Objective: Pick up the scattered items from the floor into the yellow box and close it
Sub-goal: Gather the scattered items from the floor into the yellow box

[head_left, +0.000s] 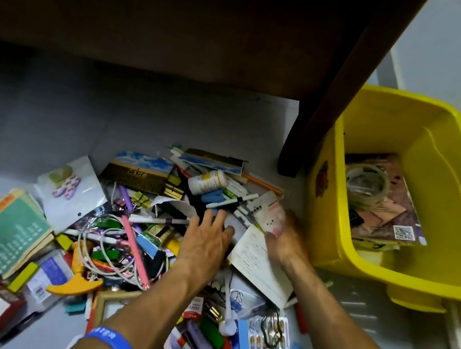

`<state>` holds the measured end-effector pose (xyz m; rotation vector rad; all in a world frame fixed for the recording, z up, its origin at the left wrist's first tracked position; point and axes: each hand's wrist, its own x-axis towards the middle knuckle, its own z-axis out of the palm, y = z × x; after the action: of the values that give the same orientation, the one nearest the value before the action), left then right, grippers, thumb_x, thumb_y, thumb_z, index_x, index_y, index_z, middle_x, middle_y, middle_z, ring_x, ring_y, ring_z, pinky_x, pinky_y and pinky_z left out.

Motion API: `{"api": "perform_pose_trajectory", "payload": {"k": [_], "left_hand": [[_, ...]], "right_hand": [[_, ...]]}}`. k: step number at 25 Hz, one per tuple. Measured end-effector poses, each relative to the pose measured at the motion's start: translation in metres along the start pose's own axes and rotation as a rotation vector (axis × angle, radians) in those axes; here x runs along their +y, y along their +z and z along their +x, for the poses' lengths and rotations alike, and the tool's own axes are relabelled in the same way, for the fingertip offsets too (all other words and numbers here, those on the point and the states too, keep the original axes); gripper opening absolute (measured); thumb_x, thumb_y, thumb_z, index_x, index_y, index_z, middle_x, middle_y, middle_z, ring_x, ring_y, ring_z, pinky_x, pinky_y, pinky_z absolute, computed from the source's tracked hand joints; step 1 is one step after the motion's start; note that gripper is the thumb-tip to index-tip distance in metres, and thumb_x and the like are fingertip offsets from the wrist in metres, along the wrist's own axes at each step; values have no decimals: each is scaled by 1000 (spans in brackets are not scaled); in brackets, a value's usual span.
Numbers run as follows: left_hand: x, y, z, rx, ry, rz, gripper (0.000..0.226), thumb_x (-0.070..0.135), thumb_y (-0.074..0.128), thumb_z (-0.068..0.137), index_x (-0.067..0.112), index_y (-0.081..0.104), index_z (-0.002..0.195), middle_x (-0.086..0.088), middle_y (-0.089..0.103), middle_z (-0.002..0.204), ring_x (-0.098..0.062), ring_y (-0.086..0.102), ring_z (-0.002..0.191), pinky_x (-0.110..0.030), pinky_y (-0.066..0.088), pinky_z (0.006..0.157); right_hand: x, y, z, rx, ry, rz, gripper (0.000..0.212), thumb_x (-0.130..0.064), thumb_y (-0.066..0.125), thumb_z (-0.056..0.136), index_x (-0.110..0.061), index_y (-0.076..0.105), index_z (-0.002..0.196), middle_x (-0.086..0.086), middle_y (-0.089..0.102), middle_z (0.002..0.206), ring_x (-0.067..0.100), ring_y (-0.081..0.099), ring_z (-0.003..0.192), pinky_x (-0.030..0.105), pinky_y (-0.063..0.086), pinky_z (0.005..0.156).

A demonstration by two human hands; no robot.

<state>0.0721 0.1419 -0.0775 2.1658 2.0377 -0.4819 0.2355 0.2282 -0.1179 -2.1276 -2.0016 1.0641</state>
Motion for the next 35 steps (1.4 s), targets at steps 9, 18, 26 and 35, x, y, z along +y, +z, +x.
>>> {"api": "perform_pose_trajectory", "payload": {"k": [9,18,26,35], "left_hand": [[-15,-1,-61,45,-365,-834,54,56,60,86,31,42,130,4,60,119,-19,59,103,-33,49,80],[67,-159,-69,277,-132,-1578,47,58,67,83,46,52,125,14,63,115,3,62,96,-20,54,75],[60,-143,-63,245,-334,-1608,49,48,51,97,33,43,143,13,52,124,3,51,104,-24,43,84],[55,1,-94,-11,-590,-1504,30,19,59,96,19,59,126,-2,61,122,-3,58,89,-5,44,56]], "right_hand": [[4,-2,-93,130,-17,398,23,-38,72,81,-29,61,99,-11,72,88,10,67,77,36,57,66],[6,-185,-174,725,-181,853,44,-43,63,87,-19,57,124,5,71,97,13,67,61,24,54,49],[29,-173,-186,554,-297,298,37,-17,52,97,-23,52,134,4,62,130,18,61,109,29,52,85],[66,22,-183,-250,-220,-387,66,-31,54,91,-22,27,151,5,23,160,27,28,143,37,32,111]]}}
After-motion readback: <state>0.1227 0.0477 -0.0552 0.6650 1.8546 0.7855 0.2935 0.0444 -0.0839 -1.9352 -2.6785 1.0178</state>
